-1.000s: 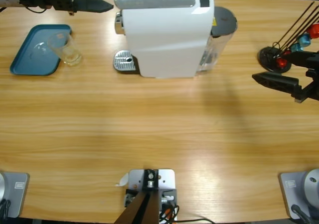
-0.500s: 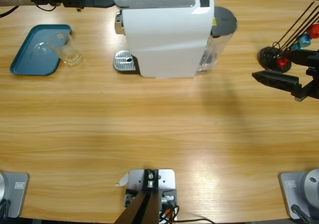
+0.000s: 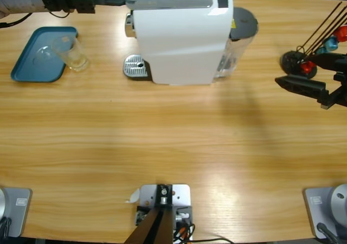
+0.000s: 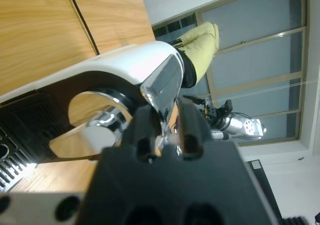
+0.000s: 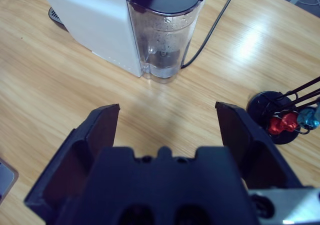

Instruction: Pour coffee

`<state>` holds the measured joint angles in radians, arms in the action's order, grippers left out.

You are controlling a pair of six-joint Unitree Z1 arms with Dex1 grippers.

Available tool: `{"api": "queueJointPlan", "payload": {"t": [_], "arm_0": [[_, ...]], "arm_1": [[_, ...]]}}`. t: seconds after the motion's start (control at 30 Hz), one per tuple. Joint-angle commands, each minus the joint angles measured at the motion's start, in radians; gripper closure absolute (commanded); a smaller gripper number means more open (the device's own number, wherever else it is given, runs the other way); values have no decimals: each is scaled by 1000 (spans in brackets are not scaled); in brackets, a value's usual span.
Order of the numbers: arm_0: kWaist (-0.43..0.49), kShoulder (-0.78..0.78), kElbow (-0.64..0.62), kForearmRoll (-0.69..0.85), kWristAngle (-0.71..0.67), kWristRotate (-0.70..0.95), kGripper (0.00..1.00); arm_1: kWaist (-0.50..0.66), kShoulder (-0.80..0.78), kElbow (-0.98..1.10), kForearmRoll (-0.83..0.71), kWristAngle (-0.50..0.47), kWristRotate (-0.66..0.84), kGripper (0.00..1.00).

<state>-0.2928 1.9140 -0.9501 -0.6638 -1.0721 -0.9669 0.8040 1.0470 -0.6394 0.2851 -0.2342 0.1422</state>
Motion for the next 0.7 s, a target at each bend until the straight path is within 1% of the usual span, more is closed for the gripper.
{"api": "queueJointPlan", "payload": {"t": [0.03,0.17,0.27,0.47,0.7], "arm_0": [[-9,51,45,-128,-22,-66,1000],[-9,49,62,-187,-23,-102,1000],[-11,40,75,-259,-33,-152,1000],[-13,-44,76,-267,-36,-195,1000],[-23,-105,73,-267,-37,-221,1000]], "arm_1": [[-2,13,30,-7,-13,10,161],[-2,13,30,-7,-13,10,161],[-2,13,31,-8,-13,10,161],[-2,13,32,-11,-14,10,161],[-2,12,32,-12,-14,10,161]]}}
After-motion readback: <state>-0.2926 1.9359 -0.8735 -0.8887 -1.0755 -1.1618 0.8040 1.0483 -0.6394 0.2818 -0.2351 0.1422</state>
